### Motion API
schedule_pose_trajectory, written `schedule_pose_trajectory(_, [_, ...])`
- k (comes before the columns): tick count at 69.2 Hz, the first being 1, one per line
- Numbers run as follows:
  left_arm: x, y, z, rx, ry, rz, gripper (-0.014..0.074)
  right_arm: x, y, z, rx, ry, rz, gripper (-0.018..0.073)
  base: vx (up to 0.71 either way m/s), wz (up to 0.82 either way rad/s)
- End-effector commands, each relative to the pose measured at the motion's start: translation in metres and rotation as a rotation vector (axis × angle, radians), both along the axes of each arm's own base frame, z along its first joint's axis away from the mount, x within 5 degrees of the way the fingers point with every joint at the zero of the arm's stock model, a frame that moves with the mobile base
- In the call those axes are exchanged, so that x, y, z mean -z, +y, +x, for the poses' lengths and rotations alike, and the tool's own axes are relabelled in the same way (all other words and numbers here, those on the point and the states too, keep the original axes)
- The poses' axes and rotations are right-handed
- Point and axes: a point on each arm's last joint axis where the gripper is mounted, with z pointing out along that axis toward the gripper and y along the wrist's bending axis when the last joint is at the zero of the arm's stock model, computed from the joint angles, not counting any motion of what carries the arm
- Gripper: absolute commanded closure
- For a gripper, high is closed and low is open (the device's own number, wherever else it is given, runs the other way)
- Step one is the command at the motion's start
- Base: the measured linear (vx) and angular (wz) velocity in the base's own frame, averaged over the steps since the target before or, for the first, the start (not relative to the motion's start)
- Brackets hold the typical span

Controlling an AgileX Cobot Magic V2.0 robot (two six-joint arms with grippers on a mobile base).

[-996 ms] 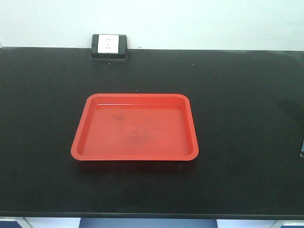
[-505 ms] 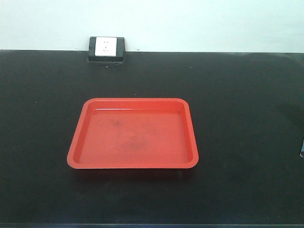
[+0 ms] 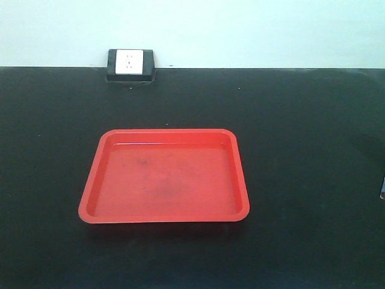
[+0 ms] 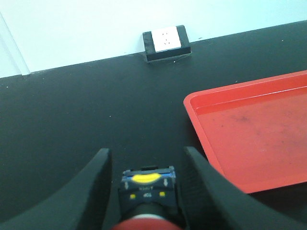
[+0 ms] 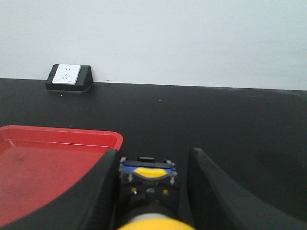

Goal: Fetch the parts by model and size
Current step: 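Drive up to the counter and stop in front of the red tray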

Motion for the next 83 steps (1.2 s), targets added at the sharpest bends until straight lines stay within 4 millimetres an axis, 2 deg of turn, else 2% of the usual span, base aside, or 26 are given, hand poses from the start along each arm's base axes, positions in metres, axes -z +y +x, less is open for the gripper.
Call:
schedule_pose_trajectory(1, [-0.0125,-0.0027,0.0013,0.030,-0.075,-0.009,0.0603,-0.0157,0.0002,0.0008,-0.002,-0.099,0.006,0.0564,0.03,-0.02])
schedule_pose_trajectory(83, [-0.0127,-0.0028,0.0014,0.031,-0.078,-0.009,0.0603,-0.0157,0.0002,0.0008,-0.002,-0.099,0.007,0.0564,0.00,0.00])
